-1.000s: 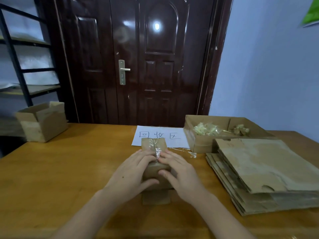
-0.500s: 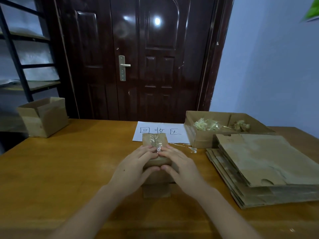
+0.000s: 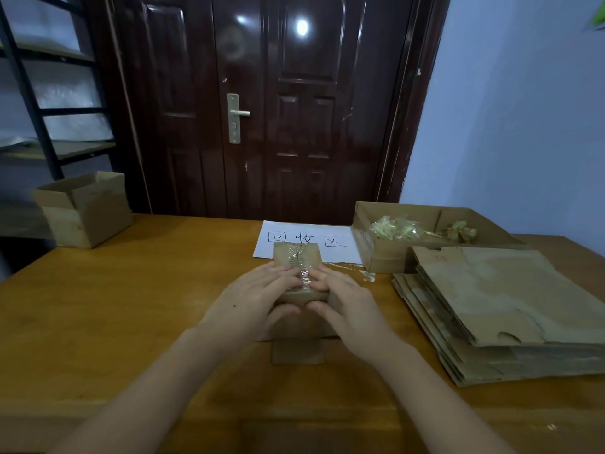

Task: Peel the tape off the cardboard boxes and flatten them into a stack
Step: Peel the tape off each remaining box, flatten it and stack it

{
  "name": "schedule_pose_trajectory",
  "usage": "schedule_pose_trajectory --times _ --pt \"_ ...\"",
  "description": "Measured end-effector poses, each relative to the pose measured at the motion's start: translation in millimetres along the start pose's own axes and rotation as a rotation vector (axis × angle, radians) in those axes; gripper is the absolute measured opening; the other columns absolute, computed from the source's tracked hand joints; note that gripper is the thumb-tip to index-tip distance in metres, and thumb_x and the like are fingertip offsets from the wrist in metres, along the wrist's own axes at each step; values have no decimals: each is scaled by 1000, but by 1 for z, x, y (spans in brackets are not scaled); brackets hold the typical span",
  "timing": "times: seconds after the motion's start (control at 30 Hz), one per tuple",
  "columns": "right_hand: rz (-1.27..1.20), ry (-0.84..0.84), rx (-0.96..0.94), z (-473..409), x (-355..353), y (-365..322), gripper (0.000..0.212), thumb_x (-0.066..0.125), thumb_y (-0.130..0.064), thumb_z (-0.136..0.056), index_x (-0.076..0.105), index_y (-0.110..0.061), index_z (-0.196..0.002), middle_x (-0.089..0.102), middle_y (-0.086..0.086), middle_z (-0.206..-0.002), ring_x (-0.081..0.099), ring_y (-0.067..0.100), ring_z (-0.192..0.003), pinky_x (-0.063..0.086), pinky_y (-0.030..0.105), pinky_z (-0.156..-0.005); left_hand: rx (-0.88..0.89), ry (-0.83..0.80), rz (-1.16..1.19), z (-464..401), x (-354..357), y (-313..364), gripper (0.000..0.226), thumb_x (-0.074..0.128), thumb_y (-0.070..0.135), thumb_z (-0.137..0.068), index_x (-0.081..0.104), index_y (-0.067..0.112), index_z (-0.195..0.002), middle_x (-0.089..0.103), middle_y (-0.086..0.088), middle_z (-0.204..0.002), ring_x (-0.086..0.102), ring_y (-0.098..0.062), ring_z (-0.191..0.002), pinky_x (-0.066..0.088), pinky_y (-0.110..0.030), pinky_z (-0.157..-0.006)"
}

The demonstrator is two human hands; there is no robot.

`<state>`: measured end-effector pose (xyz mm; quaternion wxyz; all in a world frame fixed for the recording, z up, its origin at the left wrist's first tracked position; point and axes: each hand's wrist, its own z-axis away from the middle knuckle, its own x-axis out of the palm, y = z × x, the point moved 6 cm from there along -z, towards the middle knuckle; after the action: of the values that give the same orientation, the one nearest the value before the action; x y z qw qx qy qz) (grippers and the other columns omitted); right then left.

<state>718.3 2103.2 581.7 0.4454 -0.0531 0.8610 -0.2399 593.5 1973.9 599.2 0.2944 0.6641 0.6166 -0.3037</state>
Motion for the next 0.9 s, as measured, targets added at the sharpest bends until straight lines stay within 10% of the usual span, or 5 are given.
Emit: schedule_pose_trajectory --times 0.33,0.9 --pt "-23 8 8 3 1 -4 46 68 -27 -97 55 -26 -142 49 -15 -151 32 -7 -144 18 1 -110 68 72 -20 8 -9 15 8 80 11 -88 77 8 -95 72 -9 -126 64 -27 -125 55 -48 -102" --pt "97 59 -22 3 6 -9 47 72 -33 -91 54 -33 -134 48 -13 -151 30 0 -146 23 19 -114 -34 -36 -28 6 -10 15 11 76 19 -90 71 11 -96 68 -8 -134 60 -25 -131 47 -39 -109"
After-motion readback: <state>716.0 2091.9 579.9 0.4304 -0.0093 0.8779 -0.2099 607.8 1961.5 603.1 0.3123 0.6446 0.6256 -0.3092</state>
